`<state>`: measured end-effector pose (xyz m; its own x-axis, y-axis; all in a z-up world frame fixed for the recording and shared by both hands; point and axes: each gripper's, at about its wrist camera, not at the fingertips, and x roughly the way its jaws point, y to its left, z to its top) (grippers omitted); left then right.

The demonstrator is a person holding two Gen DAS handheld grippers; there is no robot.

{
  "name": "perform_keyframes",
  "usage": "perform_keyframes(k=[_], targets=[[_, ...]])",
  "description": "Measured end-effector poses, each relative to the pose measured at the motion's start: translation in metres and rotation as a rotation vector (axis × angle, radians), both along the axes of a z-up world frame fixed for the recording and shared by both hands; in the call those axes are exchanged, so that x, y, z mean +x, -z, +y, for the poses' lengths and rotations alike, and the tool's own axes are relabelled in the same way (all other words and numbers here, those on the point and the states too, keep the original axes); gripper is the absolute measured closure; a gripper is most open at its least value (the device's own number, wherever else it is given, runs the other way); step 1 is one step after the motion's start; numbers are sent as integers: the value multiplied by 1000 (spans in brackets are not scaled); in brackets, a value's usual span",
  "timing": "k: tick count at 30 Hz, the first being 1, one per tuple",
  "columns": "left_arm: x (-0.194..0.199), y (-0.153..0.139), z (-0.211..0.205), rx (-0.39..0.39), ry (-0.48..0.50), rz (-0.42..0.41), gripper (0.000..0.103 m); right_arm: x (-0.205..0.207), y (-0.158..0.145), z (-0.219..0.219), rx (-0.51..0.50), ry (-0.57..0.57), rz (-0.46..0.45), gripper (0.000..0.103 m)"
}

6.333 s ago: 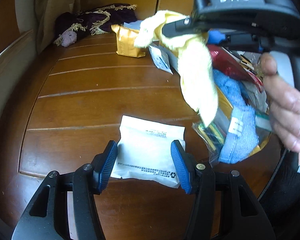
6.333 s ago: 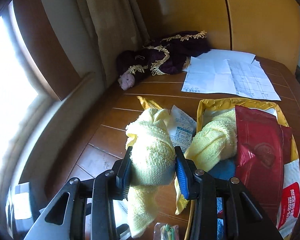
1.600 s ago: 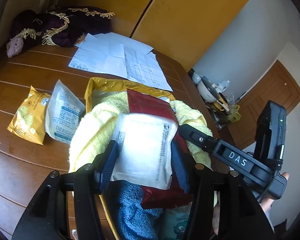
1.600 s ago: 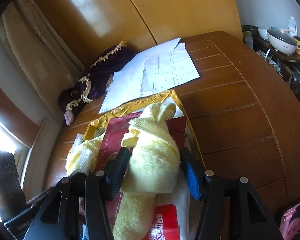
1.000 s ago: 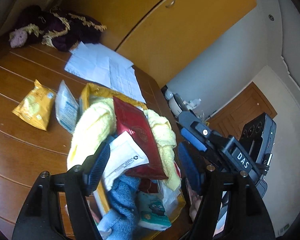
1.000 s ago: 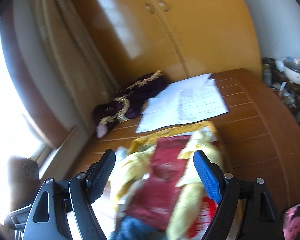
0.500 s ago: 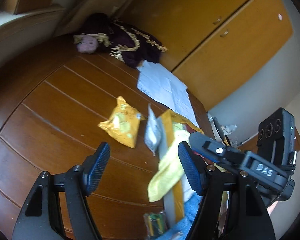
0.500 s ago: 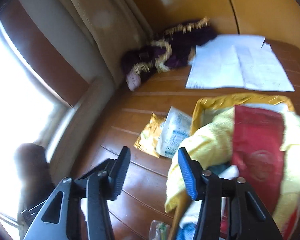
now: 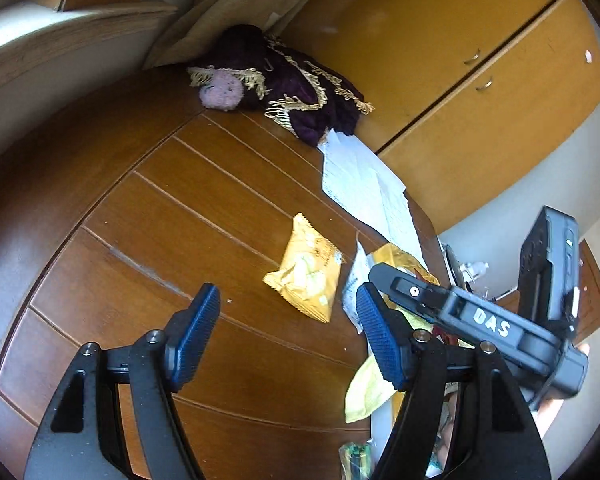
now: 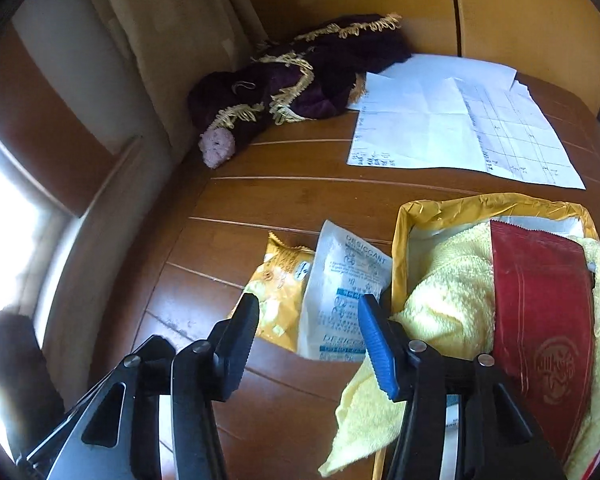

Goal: Organize soft objects
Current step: 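Withdraw both open tools from the tray back over the table, then grasp the yellow cracker packet with the left tool while the right grasps a desiccant packet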

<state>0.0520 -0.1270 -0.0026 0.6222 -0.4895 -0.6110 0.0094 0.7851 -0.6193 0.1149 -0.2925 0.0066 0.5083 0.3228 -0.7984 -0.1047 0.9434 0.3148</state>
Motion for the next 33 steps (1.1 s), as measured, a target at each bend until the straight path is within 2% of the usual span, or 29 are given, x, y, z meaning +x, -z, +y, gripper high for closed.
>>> perform_keyframes(k=[4, 7, 9, 11, 12, 15, 16, 18, 20, 26, 33], targets=[[0, 2, 8, -11, -9, 4, 33, 12, 6, 15, -83, -11, 18, 46], [0, 3, 12, -3, -19, 6, 33, 15, 12, 31, -190, -26, 5, 46], [1, 3, 14, 2, -19, 8, 33, 13, 15, 37, -247, -16, -10, 50], [1, 4, 16, 15, -22, 11, 33, 12, 16, 37, -284, -2, -17, 65], [1, 3, 16, 26, -22, 12, 33, 13, 17, 35, -294, 12, -15, 68], [2, 2, 15, 55, -20, 12, 33, 11, 14, 27, -268, 12, -19, 79], [2, 1, 13, 66, -18, 13, 33, 9, 12, 25, -263, 18, -26, 92], [4, -1, 9, 94, -6, 12, 33, 4, 6, 20, -228, 20, -44, 100], [6, -3, 1, 129, 13, 10, 33, -1, 1, 13, -192, 29, -55, 101], [13, -5, -25, 224, 78, 7, 33, -19, -13, -22, 8, 31, -92, 102], [38, -6, -66, 369, 160, 15, 33, -50, -33, -59, 161, 8, -197, 102]])
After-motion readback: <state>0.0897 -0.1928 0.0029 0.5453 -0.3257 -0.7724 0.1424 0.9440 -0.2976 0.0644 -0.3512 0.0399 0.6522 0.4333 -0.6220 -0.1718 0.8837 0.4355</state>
